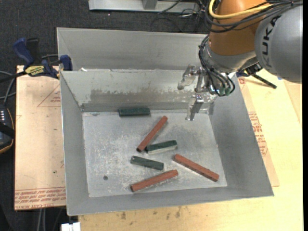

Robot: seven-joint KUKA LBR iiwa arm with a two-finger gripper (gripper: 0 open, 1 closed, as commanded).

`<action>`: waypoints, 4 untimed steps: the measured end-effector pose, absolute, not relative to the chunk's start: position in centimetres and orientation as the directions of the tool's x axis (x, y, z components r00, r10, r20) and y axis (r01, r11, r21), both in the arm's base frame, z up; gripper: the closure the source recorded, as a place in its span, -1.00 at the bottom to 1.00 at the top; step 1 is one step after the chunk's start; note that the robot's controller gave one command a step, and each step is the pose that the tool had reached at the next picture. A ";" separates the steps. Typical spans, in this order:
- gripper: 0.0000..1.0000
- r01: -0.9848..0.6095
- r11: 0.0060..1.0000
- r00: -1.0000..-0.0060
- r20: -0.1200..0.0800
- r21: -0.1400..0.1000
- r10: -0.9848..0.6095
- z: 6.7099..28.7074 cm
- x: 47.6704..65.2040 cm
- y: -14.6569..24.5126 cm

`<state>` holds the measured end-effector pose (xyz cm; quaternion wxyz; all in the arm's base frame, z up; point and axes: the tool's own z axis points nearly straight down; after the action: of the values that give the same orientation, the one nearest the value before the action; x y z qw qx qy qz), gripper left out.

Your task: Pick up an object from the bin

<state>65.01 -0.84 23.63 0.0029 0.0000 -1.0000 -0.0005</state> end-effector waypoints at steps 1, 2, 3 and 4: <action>-1.00 0.000 1.000 -1.000 -0.002 0.001 0.000 24.2 65.1 -0.8; -1.00 -0.113 0.994 -0.994 -0.005 0.000 -0.113 20.0 64.2 1.2; -1.00 -0.293 0.956 -0.956 0.002 0.003 -0.293 15.8 60.5 6.6; -1.00 -0.552 0.834 -0.834 -0.004 -0.001 -0.552 14.4 61.9 6.0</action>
Offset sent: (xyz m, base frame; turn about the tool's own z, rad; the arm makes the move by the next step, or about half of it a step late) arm -0.0382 0.0858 -0.1663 -0.4550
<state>61.88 5.95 14.45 -0.0021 0.2881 -0.9576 -0.0003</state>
